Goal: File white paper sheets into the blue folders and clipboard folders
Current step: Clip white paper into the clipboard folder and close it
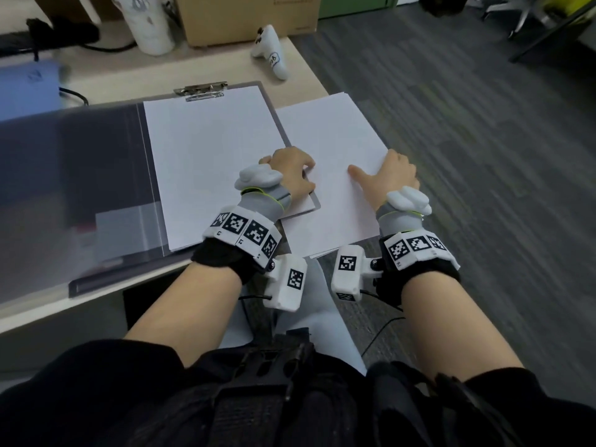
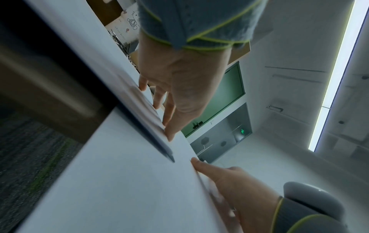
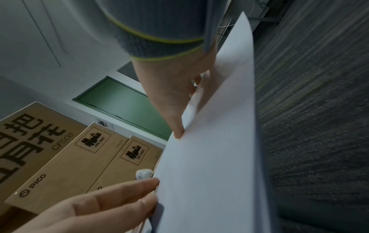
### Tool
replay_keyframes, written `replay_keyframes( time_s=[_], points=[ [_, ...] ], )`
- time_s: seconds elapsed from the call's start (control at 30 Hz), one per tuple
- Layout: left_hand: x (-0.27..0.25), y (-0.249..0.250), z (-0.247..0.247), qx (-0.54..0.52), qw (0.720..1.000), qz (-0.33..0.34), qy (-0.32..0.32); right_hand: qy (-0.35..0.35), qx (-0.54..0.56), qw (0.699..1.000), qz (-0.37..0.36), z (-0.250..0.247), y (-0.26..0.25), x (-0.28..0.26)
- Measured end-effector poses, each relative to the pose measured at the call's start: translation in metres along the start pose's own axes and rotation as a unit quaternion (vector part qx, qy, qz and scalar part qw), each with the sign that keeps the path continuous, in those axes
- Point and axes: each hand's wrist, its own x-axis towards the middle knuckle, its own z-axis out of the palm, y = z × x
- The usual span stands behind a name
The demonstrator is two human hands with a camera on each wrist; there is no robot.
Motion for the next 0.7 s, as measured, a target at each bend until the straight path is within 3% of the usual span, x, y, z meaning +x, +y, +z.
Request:
replay_keyframes(
  time_s=[0.17,0.37,0.7],
  points=[
    [0.0065,0.0036,0.0016,0.036,0.999,-0.002,-0.007,0.031,0.015,0.999,0.007,0.0029,0.0011,-0.0002],
    [0.0091,0.0009,0.0006,0.025,1.000,-0.007,-0.011,0.005,0.007,0.998,0.054,-0.0026,-0.0025,0.0040],
    [0.0087,0.0016,0.0007,0.013,1.000,-0.009,-0.008,0.071,0.021,0.997,0.008,0.0034,-0.0002,0.0039]
  ],
)
